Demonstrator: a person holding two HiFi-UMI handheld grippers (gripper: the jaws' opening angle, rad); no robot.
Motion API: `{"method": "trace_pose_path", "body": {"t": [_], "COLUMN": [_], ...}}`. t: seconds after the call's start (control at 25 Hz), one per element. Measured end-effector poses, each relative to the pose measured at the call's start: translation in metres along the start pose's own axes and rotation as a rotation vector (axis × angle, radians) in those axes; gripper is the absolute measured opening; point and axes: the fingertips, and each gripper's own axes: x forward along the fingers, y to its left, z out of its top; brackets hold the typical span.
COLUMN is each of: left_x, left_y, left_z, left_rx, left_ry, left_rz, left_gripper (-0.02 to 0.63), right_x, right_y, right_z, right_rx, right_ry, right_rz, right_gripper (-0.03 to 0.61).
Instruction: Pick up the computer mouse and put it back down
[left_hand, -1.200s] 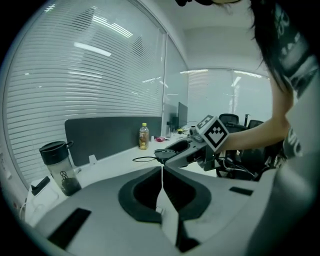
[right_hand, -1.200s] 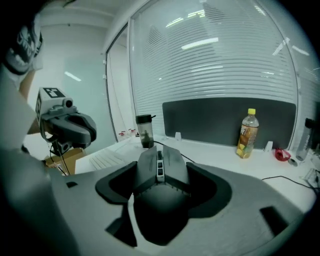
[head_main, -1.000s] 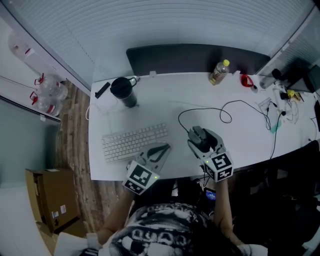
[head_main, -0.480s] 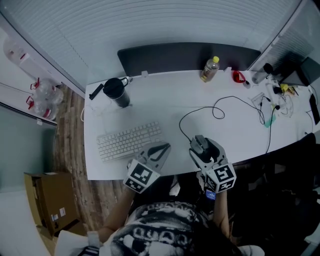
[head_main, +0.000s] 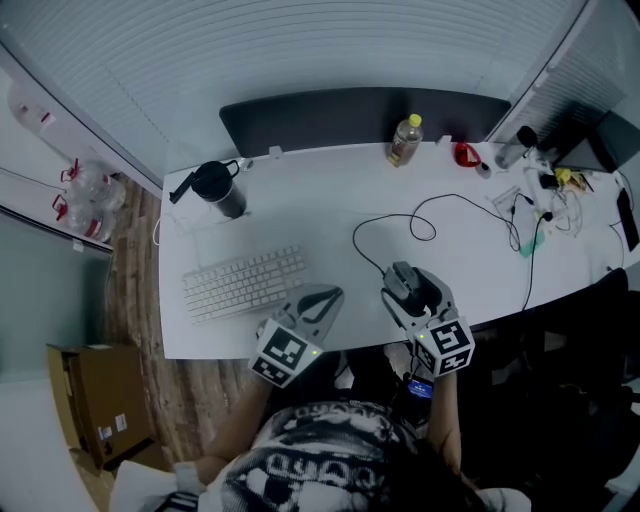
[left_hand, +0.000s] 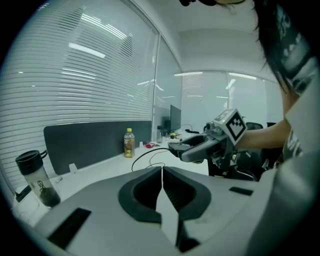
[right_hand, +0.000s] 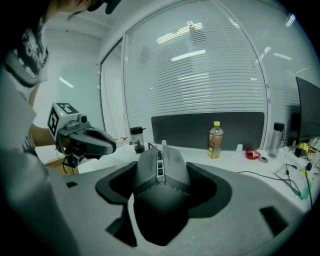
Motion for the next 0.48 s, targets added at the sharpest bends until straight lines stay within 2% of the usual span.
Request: {"method": "trace_pose_path", "body": {"t": [0.28, 0.48], "left_x": [0.045, 0.075], "left_y": [-0.024, -0.032], "left_z": [0.028, 0.043], "left_rx": [0.013, 0.011], "left_ry": [-0.016, -0.013], "left_rz": [-0.009, 0.016], "left_gripper": [0.005, 0.005], "right_x": [-0.010, -0.011], "right_y": [-0.088, -0.157], "right_z": [-0.011, -0.036], "right_rx": [-0.038, -0.043], "right_ry": [0.036, 0.100], "right_rz": [-0.059, -0.090], "right_gripper": [0.304, 0.305]}}
